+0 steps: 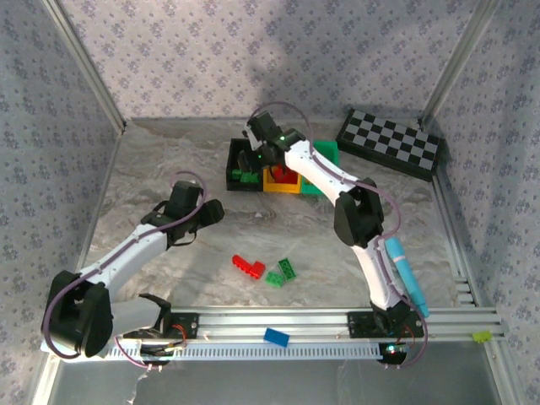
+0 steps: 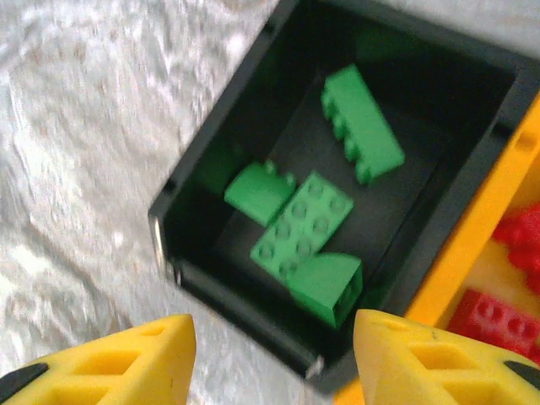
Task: Sort the legos into containers by color
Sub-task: Place the lego in the container, then pick up the lego from the bottom-center of the table.
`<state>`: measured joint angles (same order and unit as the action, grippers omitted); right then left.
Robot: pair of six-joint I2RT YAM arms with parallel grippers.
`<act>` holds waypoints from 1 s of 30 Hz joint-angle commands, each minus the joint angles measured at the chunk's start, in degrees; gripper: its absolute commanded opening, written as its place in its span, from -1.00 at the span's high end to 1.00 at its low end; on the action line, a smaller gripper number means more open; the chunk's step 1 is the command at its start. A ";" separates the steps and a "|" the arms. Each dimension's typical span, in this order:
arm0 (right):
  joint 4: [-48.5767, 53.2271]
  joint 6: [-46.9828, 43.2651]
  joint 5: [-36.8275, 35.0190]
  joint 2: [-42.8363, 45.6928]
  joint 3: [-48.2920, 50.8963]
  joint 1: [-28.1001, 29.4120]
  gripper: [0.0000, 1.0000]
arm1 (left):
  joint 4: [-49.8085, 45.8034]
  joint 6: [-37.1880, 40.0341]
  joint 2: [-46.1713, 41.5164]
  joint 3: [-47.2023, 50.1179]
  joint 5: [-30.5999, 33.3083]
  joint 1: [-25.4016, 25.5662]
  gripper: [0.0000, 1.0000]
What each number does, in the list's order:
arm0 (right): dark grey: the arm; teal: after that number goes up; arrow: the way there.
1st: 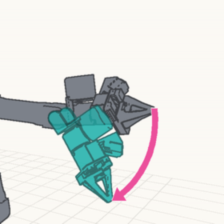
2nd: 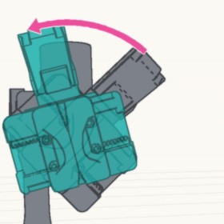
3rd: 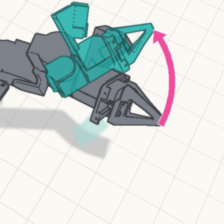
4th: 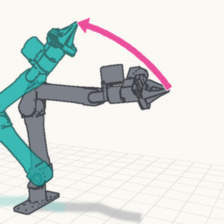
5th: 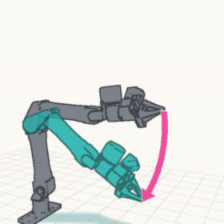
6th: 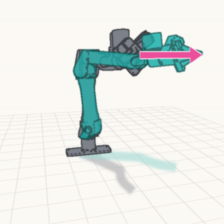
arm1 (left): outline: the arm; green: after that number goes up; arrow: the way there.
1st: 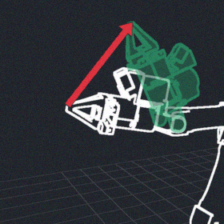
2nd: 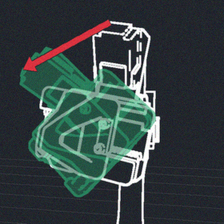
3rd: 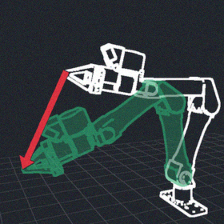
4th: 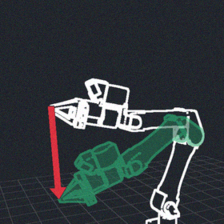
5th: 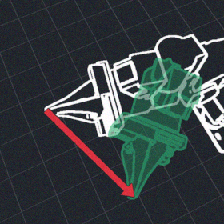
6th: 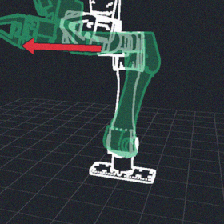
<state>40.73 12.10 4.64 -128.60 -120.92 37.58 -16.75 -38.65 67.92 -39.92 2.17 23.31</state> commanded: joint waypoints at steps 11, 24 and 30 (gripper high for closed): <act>-4.09 0.56 -2.20 28.11 38.30 6.40 -0.08 | 2.12 1.74 3.38 -1.95 -0.71 -1.07 -0.45; -3.04 8.68 -6.53 36.05 58.92 17.09 -0.10 | 7.33 2.04 5.84 -1.81 -1.82 -1.07 -0.46; -1.74 12.64 -7.89 37.11 62.95 20.36 -0.11 | 8.60 1.79 7.16 -1.73 -2.18 -1.07 -0.46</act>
<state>36.93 21.26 -1.63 -93.06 -59.33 56.90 -10.07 -37.56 74.35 -40.01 0.82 22.50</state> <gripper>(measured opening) 0.555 0.727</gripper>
